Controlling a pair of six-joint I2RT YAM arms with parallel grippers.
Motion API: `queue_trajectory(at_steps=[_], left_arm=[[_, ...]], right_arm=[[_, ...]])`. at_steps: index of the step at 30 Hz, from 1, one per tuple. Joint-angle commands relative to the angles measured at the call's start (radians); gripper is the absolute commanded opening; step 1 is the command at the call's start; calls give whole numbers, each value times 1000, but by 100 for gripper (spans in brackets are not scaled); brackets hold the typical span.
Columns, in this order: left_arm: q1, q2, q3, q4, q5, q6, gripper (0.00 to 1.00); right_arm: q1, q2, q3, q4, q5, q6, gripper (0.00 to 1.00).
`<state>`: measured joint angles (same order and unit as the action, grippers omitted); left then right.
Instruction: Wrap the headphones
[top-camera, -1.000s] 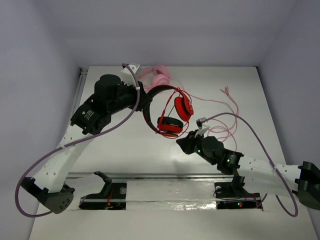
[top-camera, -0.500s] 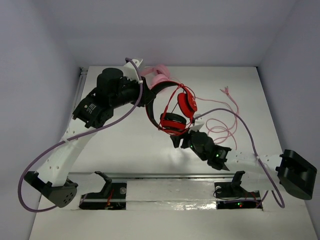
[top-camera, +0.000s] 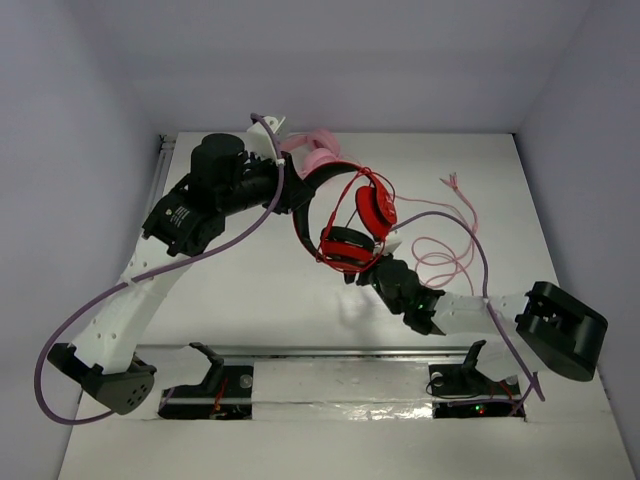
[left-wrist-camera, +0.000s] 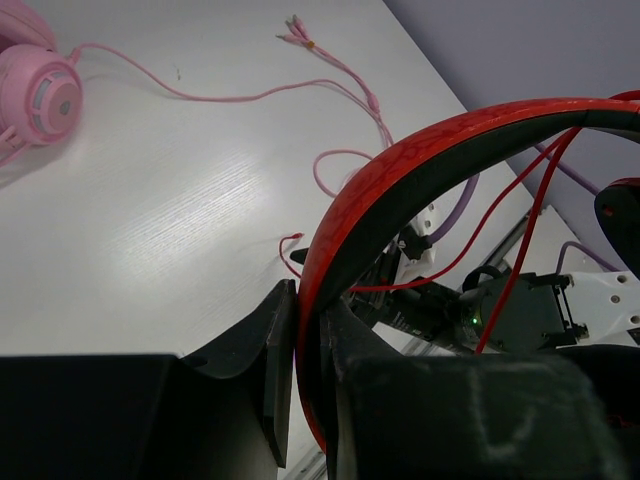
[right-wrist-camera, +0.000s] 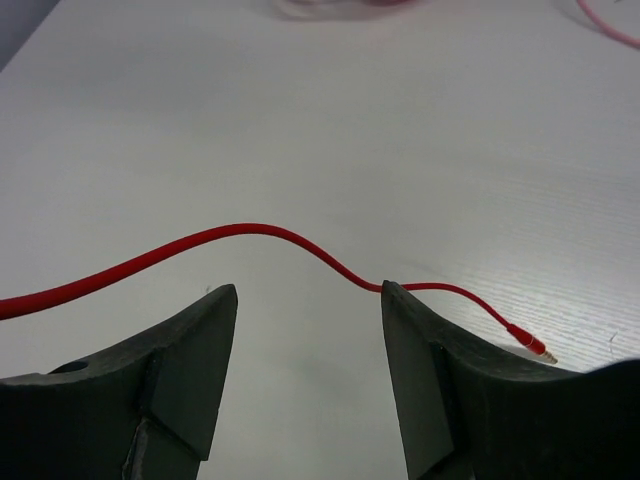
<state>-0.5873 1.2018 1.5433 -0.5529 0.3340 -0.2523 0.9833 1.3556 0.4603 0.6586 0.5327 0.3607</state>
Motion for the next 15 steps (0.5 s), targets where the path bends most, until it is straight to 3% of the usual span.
queue_trajectory(at_steps=[1, 10, 13, 14, 15], left_arm=[[4, -19, 55, 50, 36, -30, 0], [4, -25, 67, 34, 53, -27, 0], [4, -25, 69, 36, 59, -31, 0], [4, -27, 69, 36, 62, -34, 0], [4, -25, 69, 38, 59, -36, 0]], right_arm=[[0, -21, 29, 73, 75, -45, 65], [0, 88, 69, 258, 81, -187, 59], [0, 73, 55, 320, 53, -215, 43], [0, 66, 41, 340, 46, -213, 29], [0, 54, 31, 361, 26, -210, 23]])
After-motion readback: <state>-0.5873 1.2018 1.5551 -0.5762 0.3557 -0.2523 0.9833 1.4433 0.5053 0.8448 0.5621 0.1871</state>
